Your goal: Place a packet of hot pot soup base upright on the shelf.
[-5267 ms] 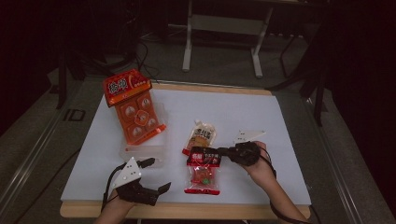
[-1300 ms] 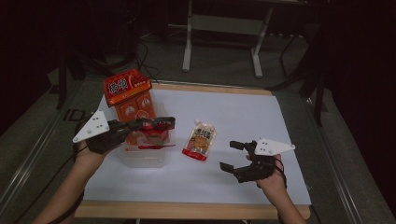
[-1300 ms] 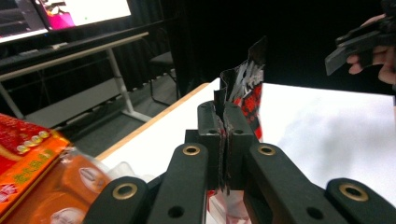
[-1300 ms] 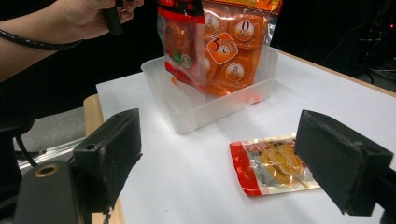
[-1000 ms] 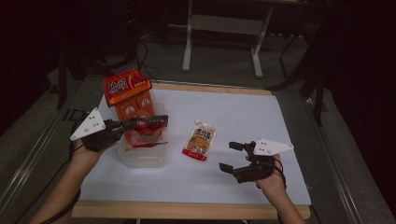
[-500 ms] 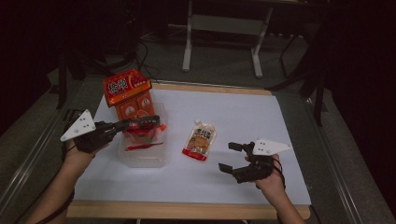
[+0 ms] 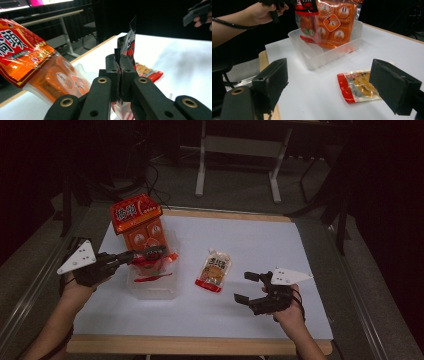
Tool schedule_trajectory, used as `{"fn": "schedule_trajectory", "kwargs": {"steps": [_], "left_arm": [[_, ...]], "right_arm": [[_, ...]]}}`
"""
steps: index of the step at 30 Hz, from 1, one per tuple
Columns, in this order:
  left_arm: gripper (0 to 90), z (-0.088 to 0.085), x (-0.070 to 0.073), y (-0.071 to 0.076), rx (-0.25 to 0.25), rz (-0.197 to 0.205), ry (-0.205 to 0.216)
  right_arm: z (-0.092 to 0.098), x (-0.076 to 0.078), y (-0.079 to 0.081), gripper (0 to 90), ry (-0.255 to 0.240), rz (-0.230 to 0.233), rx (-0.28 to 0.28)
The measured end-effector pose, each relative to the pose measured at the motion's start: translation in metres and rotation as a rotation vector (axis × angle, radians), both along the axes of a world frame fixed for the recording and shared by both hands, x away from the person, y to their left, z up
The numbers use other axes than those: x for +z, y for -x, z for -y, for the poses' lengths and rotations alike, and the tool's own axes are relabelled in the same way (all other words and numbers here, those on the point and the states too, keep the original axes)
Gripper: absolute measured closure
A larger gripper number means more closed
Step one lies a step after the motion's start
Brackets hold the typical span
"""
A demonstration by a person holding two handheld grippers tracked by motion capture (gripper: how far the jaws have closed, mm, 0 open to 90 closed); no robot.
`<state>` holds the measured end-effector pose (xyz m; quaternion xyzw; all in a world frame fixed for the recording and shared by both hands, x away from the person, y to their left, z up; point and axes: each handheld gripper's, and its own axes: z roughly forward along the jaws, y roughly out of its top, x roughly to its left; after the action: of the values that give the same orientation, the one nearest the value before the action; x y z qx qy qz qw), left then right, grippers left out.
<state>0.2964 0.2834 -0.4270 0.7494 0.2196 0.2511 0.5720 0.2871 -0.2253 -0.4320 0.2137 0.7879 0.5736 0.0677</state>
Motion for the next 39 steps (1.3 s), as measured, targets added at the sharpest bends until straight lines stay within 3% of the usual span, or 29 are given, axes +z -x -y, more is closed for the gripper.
{"fn": "schedule_trajectory", "kwargs": {"steps": [11, 13, 15, 17, 23, 29, 31, 32, 39], "left_arm": [[88.4, -0.001, -0.011, -0.006, -0.018, -0.003, 0.010], [88.5, 0.002, -0.014, -0.006, -0.031, -0.007, -0.035], [88.4, 0.010, -0.021, -0.007, -0.039, -0.018, -0.127], [88.3, 0.014, -0.028, -0.009, -0.053, -0.031, -0.141], [88.3, 0.012, -0.034, -0.011, -0.052, -0.046, -0.078], [88.2, 0.013, -0.035, -0.011, -0.046, -0.058, -0.086], [88.2, 0.011, -0.036, -0.010, -0.032, -0.041, -0.108], [88.2, 0.010, -0.037, -0.010, -0.031, -0.056, -0.101], [88.1, 0.010, -0.043, -0.009, -0.023, -0.066, -0.094]], "right_arm": [[0.001, 0.001, 0.000, 17.1, -0.015, -0.006, -0.001], [0.001, 0.001, 0.000, 17.0, -0.017, -0.011, 0.000], [0.001, 0.000, -0.001, 17.1, -0.017, -0.012, 0.000], [0.001, 0.000, -0.001, 17.1, -0.016, -0.015, 0.001], [0.001, -0.001, 0.000, 17.1, -0.011, -0.014, 0.004], [0.003, -0.002, 0.000, 17.1, -0.014, -0.020, 0.001], [0.003, -0.002, 0.001, 17.1, -0.016, -0.017, 0.001], [0.004, -0.001, 0.001, 17.0, -0.015, -0.015, 0.001], [0.003, -0.003, 0.000, 17.1, -0.012, -0.021, -0.002]]}}
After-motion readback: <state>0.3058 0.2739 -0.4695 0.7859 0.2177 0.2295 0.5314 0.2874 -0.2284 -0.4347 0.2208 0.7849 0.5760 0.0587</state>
